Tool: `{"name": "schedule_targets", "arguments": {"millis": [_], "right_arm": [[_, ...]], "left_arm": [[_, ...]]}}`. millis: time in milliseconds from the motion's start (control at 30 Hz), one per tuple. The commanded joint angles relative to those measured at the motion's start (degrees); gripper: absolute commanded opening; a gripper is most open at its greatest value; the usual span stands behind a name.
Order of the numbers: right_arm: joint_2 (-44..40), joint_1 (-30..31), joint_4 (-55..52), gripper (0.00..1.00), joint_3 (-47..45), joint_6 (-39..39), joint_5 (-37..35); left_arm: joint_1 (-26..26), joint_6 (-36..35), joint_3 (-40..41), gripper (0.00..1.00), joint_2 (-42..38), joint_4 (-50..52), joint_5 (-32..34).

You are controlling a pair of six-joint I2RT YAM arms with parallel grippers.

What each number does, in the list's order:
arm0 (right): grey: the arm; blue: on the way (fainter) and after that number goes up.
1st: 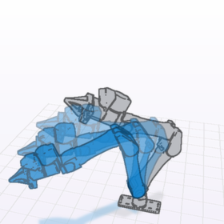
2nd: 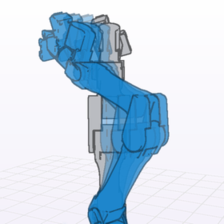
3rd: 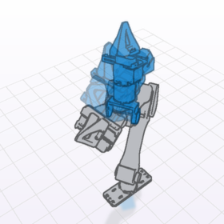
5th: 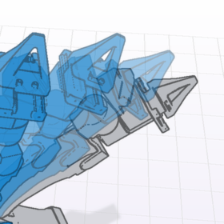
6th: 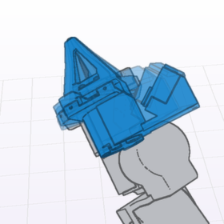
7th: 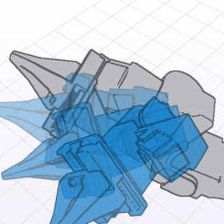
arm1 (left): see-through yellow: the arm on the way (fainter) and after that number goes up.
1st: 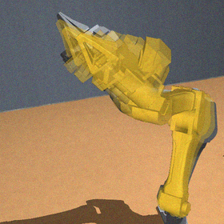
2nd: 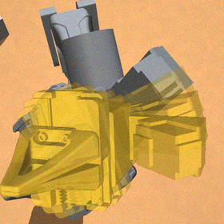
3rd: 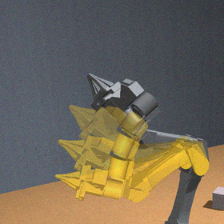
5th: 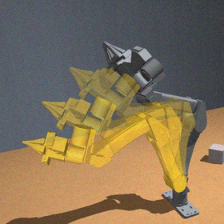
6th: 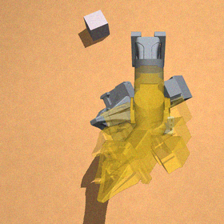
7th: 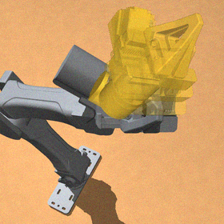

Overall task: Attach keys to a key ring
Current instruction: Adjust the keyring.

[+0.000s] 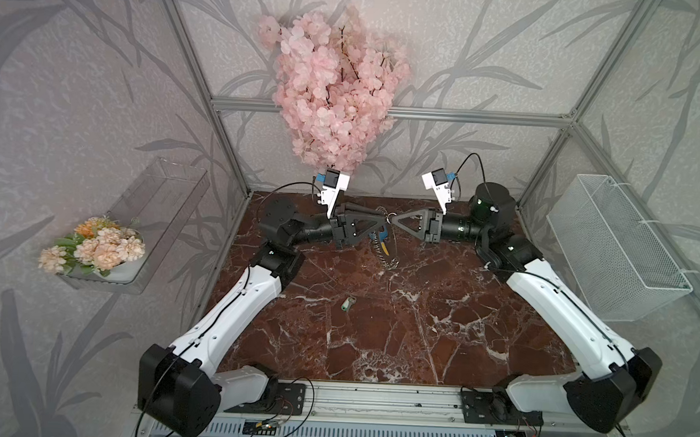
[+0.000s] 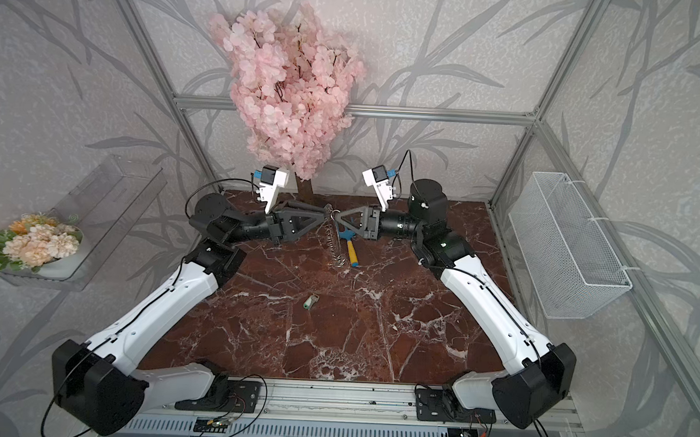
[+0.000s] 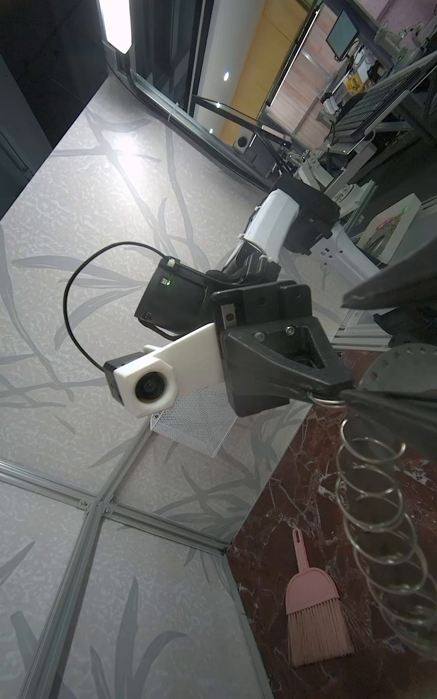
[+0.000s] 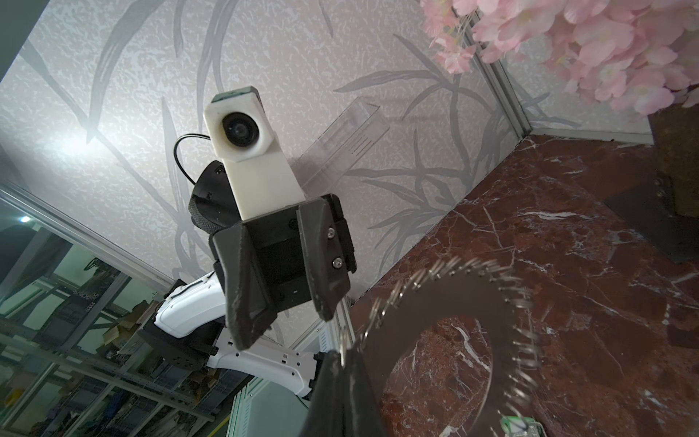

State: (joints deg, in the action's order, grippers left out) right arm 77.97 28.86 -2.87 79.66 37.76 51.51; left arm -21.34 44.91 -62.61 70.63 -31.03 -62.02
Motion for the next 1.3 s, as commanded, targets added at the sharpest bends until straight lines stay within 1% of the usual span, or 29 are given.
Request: {"name": "schedule_targets", "arguments": {"millis": [0, 167, 400, 633, 800, 1133, 1267], "right_arm": [[-0.19, -0.02, 1.3, 0.0, 1.97, -1.03, 2.36], [-0.26, 0.05, -0.72, 0.0, 2.78, -2.73, 3.06], [0.03, 0.42, -0.46, 0.0, 3.39, -3.22, 4.47], [0.25, 1.03, -0.53, 0.0, 4.35, -3.48, 5.27], [0.29, 1.27, -1.06, 0.0, 4.54, -4.03, 4.84], [0.51, 1.59, -1.54, 0.0, 4.72, -4.7, 4.21], [0.49, 1.64, -1.65, 0.0, 4.71, -4.75, 4.3]], "left_arm": [[-0.48, -2.15, -2.83, 0.38, -0.14, 2.01, -0.48], [-0.8, -4.0, -3.64, 0.38, 0.24, 4.29, 0.13], [-1.24, -7.75, -4.47, 0.39, 0.5, 9.0, 1.29], [-1.33, -8.08, -4.39, 0.39, 0.54, 9.32, 1.64], [-1.85, -6.89, -4.63, 0.31, 0.7, 7.68, 0.09], [-3.0, -6.24, -4.9, 0.21, 0.8, 6.87, -1.18], [-3.26, -6.06, -5.02, 0.13, 0.96, 6.61, -1.47]]}}
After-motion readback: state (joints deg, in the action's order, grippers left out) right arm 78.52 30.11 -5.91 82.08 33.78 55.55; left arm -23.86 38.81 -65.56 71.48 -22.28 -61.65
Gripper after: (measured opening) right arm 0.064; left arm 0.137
